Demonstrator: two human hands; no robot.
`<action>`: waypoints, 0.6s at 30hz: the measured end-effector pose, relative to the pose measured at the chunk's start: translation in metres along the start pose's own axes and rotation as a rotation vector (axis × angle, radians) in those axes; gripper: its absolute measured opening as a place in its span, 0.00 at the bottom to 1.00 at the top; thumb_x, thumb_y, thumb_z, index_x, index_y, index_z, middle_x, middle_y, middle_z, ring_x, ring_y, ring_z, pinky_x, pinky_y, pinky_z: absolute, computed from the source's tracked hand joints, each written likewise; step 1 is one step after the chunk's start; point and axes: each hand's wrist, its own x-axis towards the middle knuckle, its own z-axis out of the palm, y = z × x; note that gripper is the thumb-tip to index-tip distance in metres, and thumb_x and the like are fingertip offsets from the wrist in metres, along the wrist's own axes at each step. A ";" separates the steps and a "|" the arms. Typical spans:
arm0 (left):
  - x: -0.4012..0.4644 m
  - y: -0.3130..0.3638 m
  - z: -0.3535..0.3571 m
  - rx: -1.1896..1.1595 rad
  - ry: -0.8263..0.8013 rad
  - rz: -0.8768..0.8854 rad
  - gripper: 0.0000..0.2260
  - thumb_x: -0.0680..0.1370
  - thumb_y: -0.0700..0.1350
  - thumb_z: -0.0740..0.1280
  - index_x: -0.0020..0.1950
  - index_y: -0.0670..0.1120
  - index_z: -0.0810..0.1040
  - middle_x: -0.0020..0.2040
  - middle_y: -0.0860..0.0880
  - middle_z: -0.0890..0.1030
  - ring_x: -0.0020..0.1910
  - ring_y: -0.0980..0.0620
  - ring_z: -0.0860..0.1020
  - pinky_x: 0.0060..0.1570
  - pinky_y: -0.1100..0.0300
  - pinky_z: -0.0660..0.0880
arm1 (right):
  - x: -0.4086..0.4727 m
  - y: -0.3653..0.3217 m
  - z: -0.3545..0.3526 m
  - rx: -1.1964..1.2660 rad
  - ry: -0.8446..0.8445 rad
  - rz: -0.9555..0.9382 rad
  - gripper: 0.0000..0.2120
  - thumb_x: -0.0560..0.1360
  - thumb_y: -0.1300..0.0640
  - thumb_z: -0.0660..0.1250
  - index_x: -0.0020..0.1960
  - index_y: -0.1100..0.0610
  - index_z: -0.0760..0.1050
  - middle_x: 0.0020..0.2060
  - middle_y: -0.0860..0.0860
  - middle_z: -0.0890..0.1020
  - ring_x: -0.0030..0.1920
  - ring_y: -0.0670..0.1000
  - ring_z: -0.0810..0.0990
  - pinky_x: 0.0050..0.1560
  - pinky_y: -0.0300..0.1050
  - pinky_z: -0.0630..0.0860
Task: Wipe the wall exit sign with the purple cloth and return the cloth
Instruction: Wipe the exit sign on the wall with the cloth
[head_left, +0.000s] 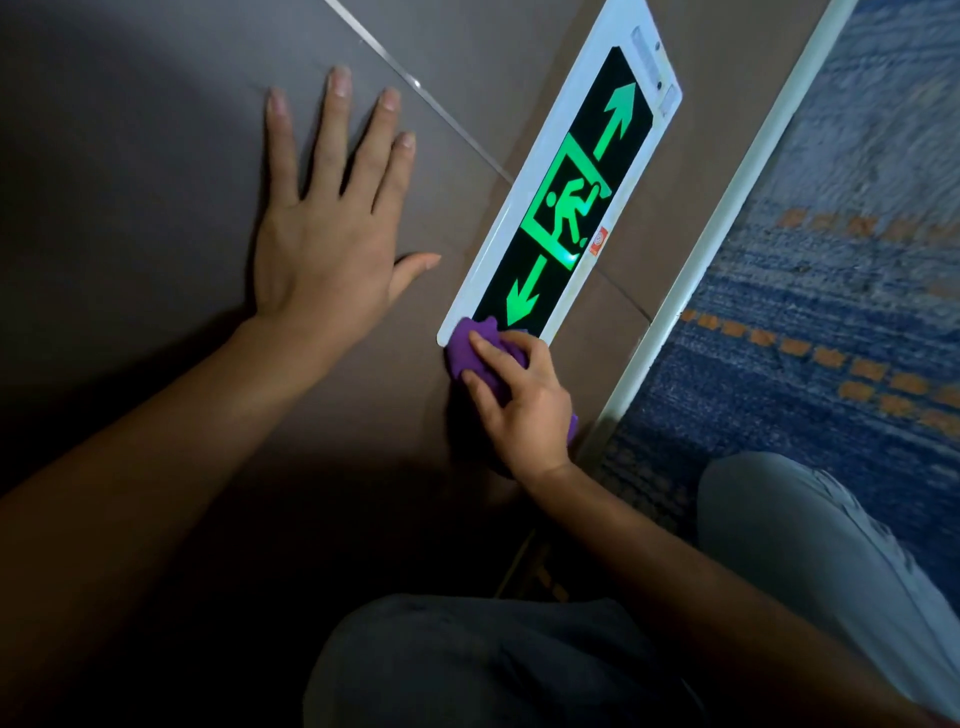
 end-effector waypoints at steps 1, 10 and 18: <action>0.000 0.002 0.000 0.017 0.000 0.013 0.43 0.80 0.72 0.52 0.85 0.44 0.54 0.86 0.42 0.52 0.85 0.34 0.51 0.78 0.30 0.49 | -0.003 0.004 0.000 0.006 -0.003 0.016 0.20 0.78 0.45 0.69 0.70 0.43 0.77 0.67 0.50 0.74 0.60 0.49 0.78 0.54 0.39 0.73; -0.001 0.005 0.004 -0.029 0.019 0.024 0.42 0.80 0.70 0.54 0.86 0.44 0.54 0.86 0.42 0.52 0.85 0.34 0.51 0.77 0.31 0.47 | -0.006 0.014 -0.007 0.036 -0.013 0.063 0.20 0.78 0.48 0.71 0.70 0.46 0.78 0.67 0.52 0.75 0.62 0.51 0.77 0.59 0.46 0.77; -0.002 0.005 0.010 -0.026 0.044 0.022 0.42 0.80 0.70 0.56 0.85 0.45 0.55 0.86 0.41 0.52 0.85 0.34 0.51 0.78 0.30 0.47 | 0.007 -0.021 0.008 0.109 0.070 -0.035 0.19 0.79 0.45 0.68 0.68 0.46 0.78 0.66 0.49 0.73 0.63 0.45 0.74 0.59 0.28 0.65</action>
